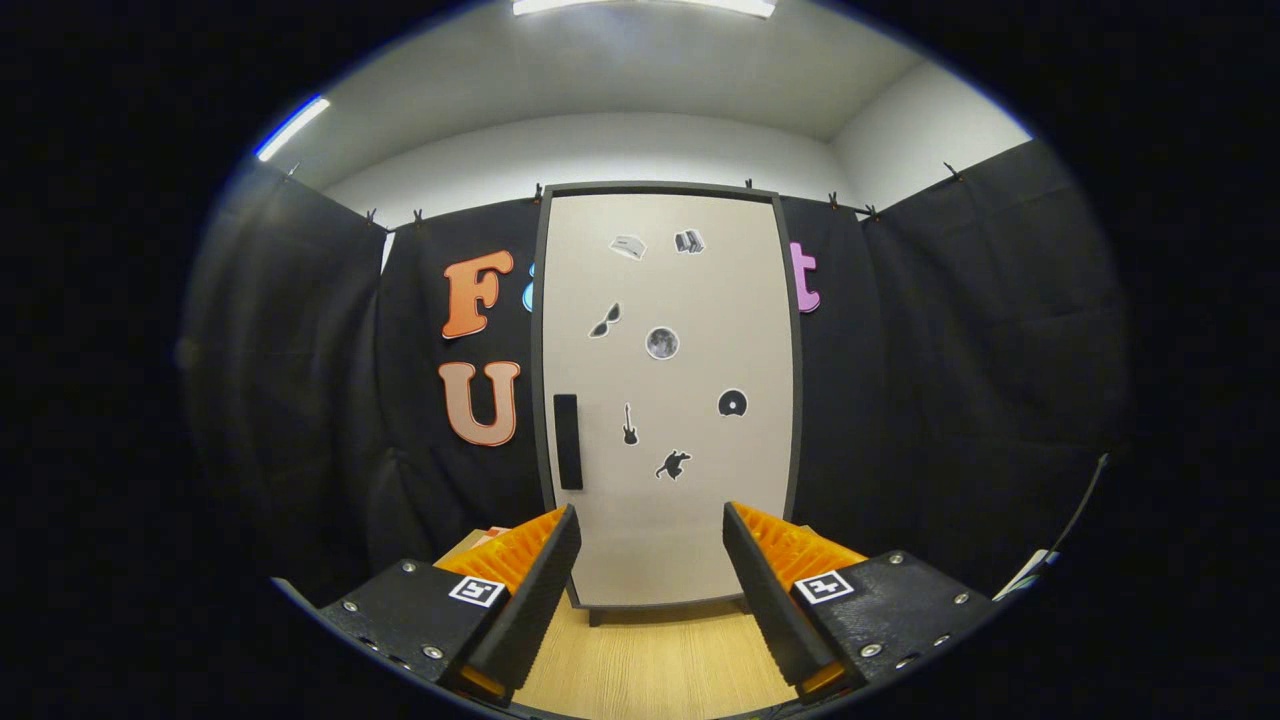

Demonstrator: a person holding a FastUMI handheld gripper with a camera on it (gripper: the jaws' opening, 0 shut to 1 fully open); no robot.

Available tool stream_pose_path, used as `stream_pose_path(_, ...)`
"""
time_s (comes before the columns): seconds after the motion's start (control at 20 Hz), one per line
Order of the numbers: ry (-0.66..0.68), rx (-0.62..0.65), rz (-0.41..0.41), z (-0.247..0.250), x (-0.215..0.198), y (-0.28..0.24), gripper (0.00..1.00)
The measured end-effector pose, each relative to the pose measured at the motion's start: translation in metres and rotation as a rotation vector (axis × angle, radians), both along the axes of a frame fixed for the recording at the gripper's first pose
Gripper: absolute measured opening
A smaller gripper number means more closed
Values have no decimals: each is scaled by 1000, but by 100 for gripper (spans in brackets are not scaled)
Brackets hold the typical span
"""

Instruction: Open the shoe cabinet door, grab the shoes and put them into the shoe cabinet, then close the shoe cabinet door.

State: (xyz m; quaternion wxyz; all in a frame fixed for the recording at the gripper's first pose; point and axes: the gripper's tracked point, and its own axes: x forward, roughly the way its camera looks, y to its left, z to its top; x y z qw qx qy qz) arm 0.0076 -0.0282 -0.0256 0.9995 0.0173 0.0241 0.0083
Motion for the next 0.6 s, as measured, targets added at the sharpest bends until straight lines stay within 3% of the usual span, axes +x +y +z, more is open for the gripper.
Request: stream_pose_path(0.6,-17,-8,-20,0,-15,4,94)
